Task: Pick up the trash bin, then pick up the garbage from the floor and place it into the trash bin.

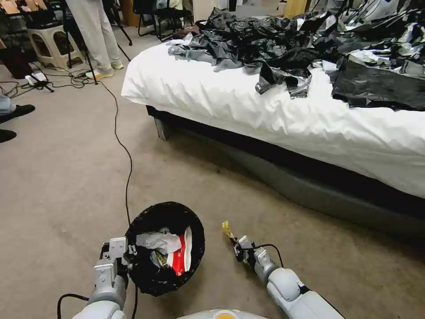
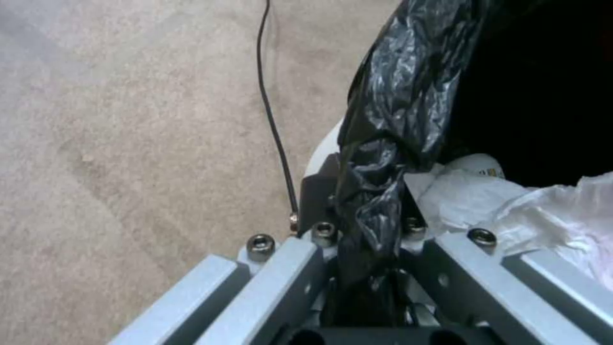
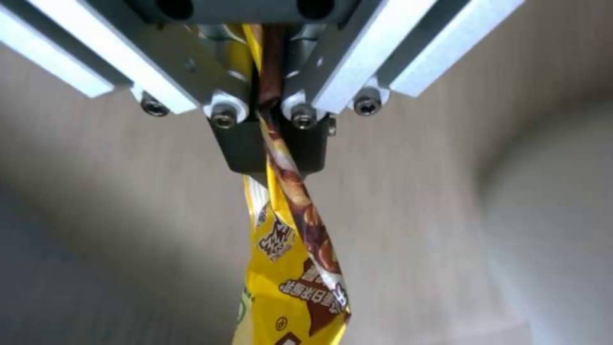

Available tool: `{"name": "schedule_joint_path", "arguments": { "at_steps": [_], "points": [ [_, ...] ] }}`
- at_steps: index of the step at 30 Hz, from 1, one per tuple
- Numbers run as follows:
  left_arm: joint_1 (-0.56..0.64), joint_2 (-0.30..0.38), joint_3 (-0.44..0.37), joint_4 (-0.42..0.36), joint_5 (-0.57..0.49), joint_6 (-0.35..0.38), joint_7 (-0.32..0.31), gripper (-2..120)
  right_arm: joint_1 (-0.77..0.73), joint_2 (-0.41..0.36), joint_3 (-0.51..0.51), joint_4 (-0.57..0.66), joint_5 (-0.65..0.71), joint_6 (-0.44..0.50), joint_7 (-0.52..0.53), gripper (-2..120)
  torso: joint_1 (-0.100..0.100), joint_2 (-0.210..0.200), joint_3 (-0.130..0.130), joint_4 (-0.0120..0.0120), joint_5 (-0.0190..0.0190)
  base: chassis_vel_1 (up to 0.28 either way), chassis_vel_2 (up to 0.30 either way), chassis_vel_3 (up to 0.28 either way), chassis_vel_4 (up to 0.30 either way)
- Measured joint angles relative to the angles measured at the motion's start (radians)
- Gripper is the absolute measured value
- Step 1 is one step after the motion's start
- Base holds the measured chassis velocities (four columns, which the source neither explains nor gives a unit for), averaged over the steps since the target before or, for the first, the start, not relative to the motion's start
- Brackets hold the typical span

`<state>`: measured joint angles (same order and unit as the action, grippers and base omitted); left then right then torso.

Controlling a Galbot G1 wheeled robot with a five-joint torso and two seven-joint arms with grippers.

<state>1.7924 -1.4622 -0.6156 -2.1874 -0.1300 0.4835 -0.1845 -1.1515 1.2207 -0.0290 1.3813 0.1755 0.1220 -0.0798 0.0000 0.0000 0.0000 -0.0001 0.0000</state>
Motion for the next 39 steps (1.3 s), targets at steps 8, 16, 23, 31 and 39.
{"name": "schedule_joint_path", "arguments": {
  "at_steps": [8, 16, 23, 31, 39],
  "points": [
    [0.004, 0.001, 0.012, 0.003, 0.005, -0.002, 0.0, 0, -0.014, -0.007, 0.013, 0.367, 0.097, 0.117, -0.047, 0, 0.0, 0.0, 0.0, 0.0003, 0.0002, 0.0, 0.0, 0.0, 0.0],
    [0.001, -0.002, 0.03, 0.008, 0.017, -0.004, 0.0, 0, -0.064, -0.066, -0.073, 0.571, 0.14, 0.154, -0.146, 0, 0.0, 0.0, 0.0, 0.0002, 0.0003, 0.0, 0.0, 0.0, 0.0],
    [0.0, -0.005, 0.044, 0.012, 0.028, -0.004, 0.001, 0, -0.074, -0.061, -0.188, 0.518, 0.07, 0.159, -0.162, 0, 0.0, 0.0, 0.0, 0.0002, 0.0001, 0.0, 0.0, 0.0, 0.0],
    [-0.005, -0.009, 0.043, 0.009, 0.029, 0.001, 0.001, 0, -0.064, -0.032, -0.25, 0.427, 0.033, 0.18, -0.16, 0, 0.0, 0.0, 0.0, 0.0, -0.0003, 0.0, 0.0, 0.0, 0.0],
    [-0.01, -0.009, 0.043, 0.009, 0.029, 0.006, 0.002, 0, -0.059, -0.033, -0.253, 0.374, 0.008, 0.175, -0.152, 2, 0.0, 0.0, 0.0, 0.0, -0.0004, 0.0, 0.0, 0.0, 0.0]
  ]
}}
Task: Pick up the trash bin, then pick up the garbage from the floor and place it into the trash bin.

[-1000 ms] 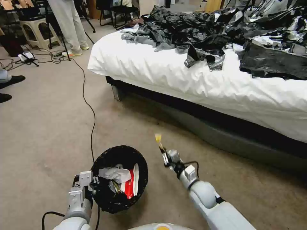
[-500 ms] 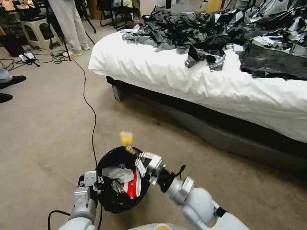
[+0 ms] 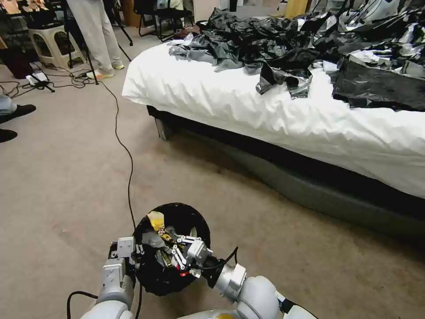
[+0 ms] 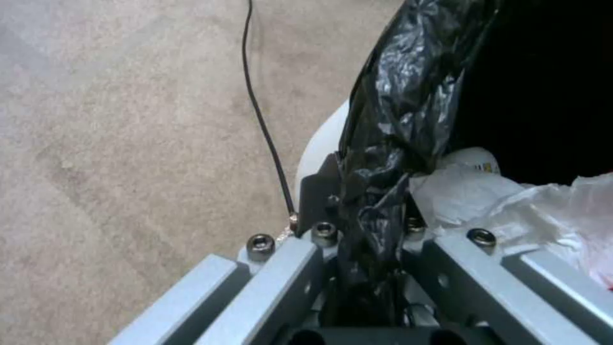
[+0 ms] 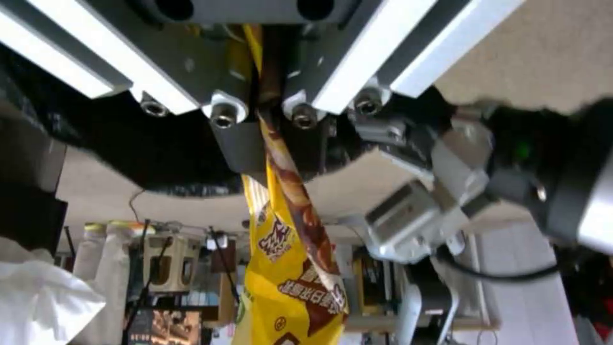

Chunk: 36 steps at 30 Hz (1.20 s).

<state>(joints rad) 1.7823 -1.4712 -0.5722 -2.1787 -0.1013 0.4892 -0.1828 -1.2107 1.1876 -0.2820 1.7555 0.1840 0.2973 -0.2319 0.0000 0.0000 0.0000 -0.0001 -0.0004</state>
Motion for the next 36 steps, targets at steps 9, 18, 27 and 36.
{"name": "schedule_joint_path", "arguments": {
  "at_steps": [9, 18, 27, 36],
  "points": [
    [-0.004, 0.001, -0.002, -0.004, -0.004, 0.004, 0.001, 0, -0.003, -0.001, -0.007, -0.016, -0.017, -0.004, 0.005, 34, 0.0, 0.0, 0.0, -0.0001, 0.0001, 0.0, 0.0, 0.0, 0.0],
    [-0.01, 0.001, -0.001, -0.004, -0.006, 0.006, 0.001, 0, -0.018, -0.019, 0.005, -0.007, -0.023, -0.004, 0.009, 64, 0.0, 0.0, 0.0, 0.0, 0.0003, 0.0, 0.0, 0.0, 0.0],
    [-0.01, 0.005, -0.003, -0.008, -0.007, 0.011, 0.002, 0, -0.024, -0.021, 0.017, 0.009, -0.029, -0.005, 0.011, 98, 0.0, 0.0, 0.0, 0.0, 0.0003, 0.0, 0.0, 0.0, 0.0],
    [-0.009, 0.01, -0.007, -0.012, -0.009, 0.015, 0.002, 0, -0.03, -0.004, 0.071, 0.146, -0.047, -0.004, 0.069, 100, 0.0, 0.0, 0.0, 0.0001, 0.0003, 0.0, 0.0, 0.0, 0.0]
  ]
}}
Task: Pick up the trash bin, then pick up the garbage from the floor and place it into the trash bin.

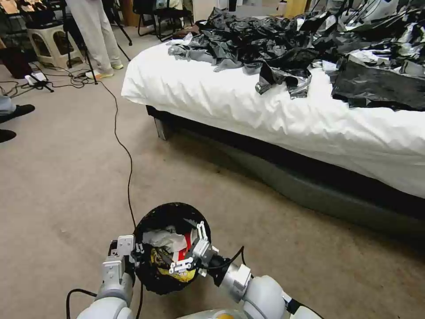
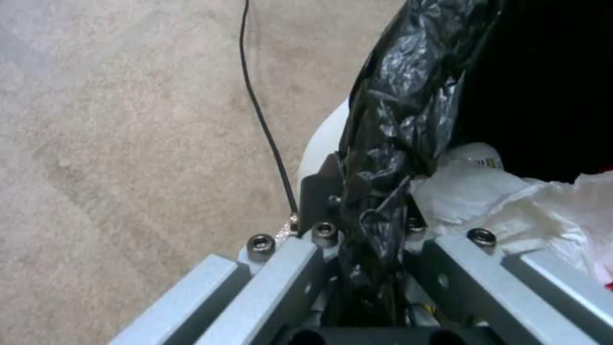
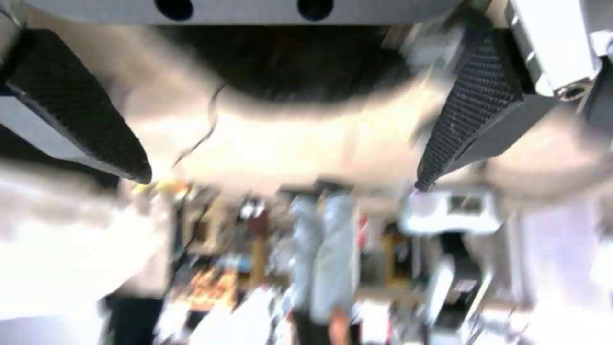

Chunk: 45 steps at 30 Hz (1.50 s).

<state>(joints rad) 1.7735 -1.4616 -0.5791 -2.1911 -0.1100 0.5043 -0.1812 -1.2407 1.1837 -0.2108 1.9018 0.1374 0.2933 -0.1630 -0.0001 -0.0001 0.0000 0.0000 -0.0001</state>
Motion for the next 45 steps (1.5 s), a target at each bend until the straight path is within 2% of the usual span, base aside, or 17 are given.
{"name": "schedule_joint_path", "arguments": {
  "at_steps": [6, 9, 13, 19, 27, 45],
  "points": [
    [0.0, 0.005, -0.005, -0.002, -0.002, 0.002, 0.001, 0, -0.038, 0.043, 0.074, 0.136, -0.046, -0.013, 0.094, 100, 0.0, 0.0, 0.0, 0.0002, 0.0, 0.0, 0.0, 0.0, 0.0],
    [-0.001, 0.012, -0.012, -0.007, -0.01, 0.004, 0.001, 0, -0.131, 0.079, 0.182, 0.216, -0.12, -0.027, 0.186, 100, 0.0, 0.0, 0.0, -0.0002, 0.0001, 0.0, 0.0, 0.0, 0.0],
    [-0.001, 0.016, -0.014, -0.014, -0.015, 0.004, 0.001, 0, -0.192, 0.088, 0.232, 0.22, -0.127, -0.025, 0.22, 100, 0.0, 0.0, 0.0, -0.0003, 0.0001, 0.0, 0.0, 0.0, 0.0],
    [-0.001, 0.03, -0.031, -0.066, -0.046, 0.014, 0.0, 0, -0.275, 0.1, 0.319, 0.15, -0.138, 0.034, 0.244, 100, 0.0, 0.0, 0.0, -0.0001, 0.0001, 0.0, 0.0, 0.0, 0.0],
    [0.011, 0.024, -0.041, -0.137, -0.064, 0.025, -0.003, 0, -0.27, 0.117, 0.334, 0.091, -0.139, 0.055, 0.251, 100, 0.0, 0.0, 0.0, 0.0001, 0.0002, 0.0, 0.0, 0.0, 0.0],
    [0.023, 0.011, -0.016, -0.149, -0.093, 0.024, -0.002, 0, -0.252, 0.128, 0.327, 0.03, -0.145, 0.063, 0.251, 100, 0.0, 0.0, 0.0, -0.0001, 0.0, 0.0, 0.0, 0.0, 0.0]
  ]
}}
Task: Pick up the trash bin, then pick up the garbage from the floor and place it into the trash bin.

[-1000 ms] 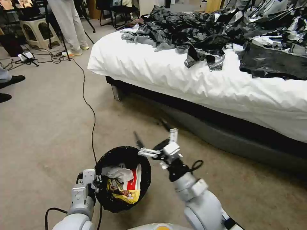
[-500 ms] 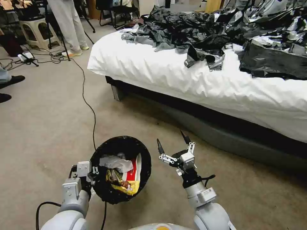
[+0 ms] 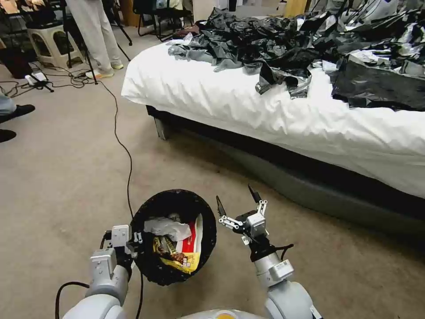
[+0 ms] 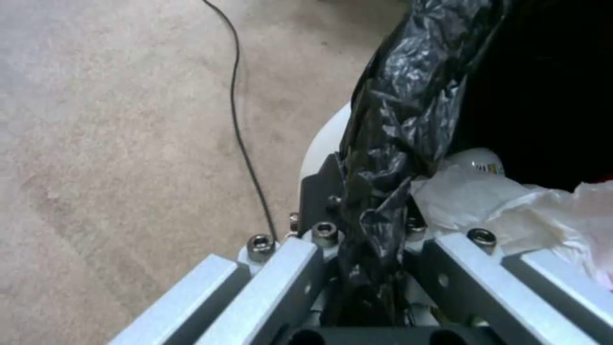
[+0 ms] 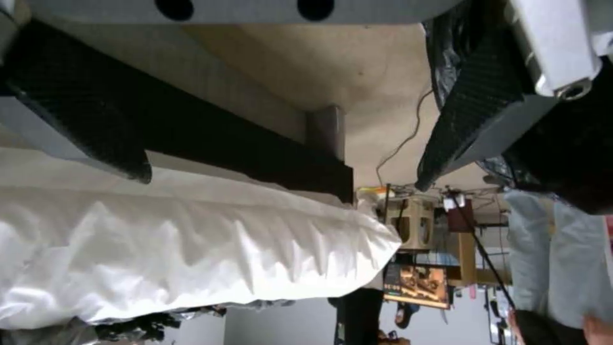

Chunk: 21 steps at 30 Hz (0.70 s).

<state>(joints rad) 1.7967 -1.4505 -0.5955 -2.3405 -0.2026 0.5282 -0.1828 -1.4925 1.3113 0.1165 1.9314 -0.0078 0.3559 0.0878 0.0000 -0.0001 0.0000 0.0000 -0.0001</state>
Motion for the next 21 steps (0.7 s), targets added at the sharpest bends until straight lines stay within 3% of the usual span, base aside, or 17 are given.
{"name": "schedule_joint_path", "arguments": {
  "at_steps": [9, 21],
  "points": [
    [-0.002, 0.0, -0.01, -0.009, -0.009, 0.0, 0.001, 0, -0.001, 0.001, -0.001, -0.011, -0.006, 0.002, 0.0, 100, 0.0, 0.0, 0.0, 0.0, 0.0001, 0.023, 0.029, 0.024, 0.024],
    [-0.008, 0.004, -0.024, -0.013, -0.02, 0.004, 0.001, 0, 0.006, 0.005, -0.002, -0.005, -0.008, 0.0, 0.0, 100, 0.0, 0.0, 0.0, 0.0, 0.0001, 0.095, 0.09, 0.089, 0.086]
  ]
}}
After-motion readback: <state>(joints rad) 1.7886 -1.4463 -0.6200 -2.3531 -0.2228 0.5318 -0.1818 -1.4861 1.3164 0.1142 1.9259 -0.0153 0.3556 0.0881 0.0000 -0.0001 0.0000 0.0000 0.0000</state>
